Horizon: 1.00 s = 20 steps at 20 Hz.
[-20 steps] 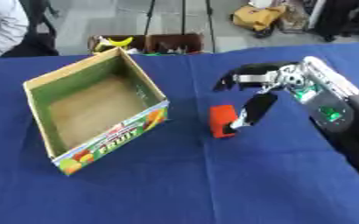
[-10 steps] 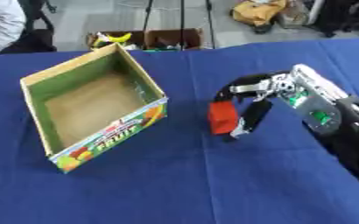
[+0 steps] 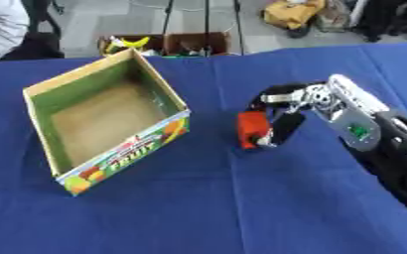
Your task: Pick up objects on the table and place them in the box.
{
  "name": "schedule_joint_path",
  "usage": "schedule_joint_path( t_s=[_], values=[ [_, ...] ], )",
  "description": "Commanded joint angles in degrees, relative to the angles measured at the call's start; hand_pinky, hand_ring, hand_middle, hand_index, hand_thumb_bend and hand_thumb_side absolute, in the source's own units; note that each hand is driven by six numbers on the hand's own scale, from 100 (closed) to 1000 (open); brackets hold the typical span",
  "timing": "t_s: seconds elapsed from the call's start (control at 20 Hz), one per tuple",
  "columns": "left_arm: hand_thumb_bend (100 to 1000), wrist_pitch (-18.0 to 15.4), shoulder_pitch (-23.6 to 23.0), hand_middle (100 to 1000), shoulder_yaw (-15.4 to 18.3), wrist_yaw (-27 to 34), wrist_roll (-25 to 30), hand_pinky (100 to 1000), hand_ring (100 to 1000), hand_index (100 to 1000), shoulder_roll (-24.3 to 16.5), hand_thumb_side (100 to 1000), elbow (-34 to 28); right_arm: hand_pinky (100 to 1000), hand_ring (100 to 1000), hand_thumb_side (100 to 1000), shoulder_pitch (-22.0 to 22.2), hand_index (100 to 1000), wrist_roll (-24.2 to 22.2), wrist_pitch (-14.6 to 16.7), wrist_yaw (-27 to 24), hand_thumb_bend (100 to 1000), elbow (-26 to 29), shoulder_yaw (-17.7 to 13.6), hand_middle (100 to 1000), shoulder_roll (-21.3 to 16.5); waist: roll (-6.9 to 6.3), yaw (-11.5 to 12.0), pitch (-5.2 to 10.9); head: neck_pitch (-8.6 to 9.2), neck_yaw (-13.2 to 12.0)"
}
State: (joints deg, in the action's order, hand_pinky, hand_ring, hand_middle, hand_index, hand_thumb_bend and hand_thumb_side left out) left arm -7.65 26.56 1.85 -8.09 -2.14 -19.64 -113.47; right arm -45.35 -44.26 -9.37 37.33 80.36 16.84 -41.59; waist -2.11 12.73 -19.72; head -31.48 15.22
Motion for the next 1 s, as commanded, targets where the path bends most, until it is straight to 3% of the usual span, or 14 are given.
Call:
schedule_joint_path(
  t_s=[0.05, 0.4, 0.8, 1.0],
  values=[
    [100, 0.0, 0.7, 856, 0.1, 0.22, 0.03, 743, 876, 1000, -0.78, 1000, -1.12, 675, 770, 255, -1.04, 676, 2.51, -1.12, 0.66, 100, 0.41, -1.06, 614, -0.91, -0.04, -0.01, 1.07, 0.12, -0.06],
    [100, 0.04, 0.63, 857, 0.12, 0.19, 0.0, 743, 876, 1000, -0.91, 1000, -1.12, 592, 704, 220, -0.92, 520, 7.88, -4.09, -1.16, 100, 1.57, -1.15, 475, -1.31, -0.12, -0.36, 1.28, -0.21, -0.09],
    [100, 0.12, 0.42, 857, 0.11, 0.07, -0.06, 744, 876, 1000, -1.19, 1000, -1.12, 566, 686, 221, -2.89, 444, 13.75, -7.53, -4.58, 100, 7.54, -3.79, 428, -2.68, 0.12, -0.81, 1.93, -0.06, -0.17],
    [100, 0.08, 0.46, 857, -0.05, 0.03, 0.02, 744, 876, 1000, -1.24, 1000, -1.12, 566, 682, 222, -5.9, 420, 15.74, -8.18, -5.41, 100, 10.01, -4.31, 425, -2.71, 0.42, -0.76, 2.28, -0.14, 0.08]
  ],
)
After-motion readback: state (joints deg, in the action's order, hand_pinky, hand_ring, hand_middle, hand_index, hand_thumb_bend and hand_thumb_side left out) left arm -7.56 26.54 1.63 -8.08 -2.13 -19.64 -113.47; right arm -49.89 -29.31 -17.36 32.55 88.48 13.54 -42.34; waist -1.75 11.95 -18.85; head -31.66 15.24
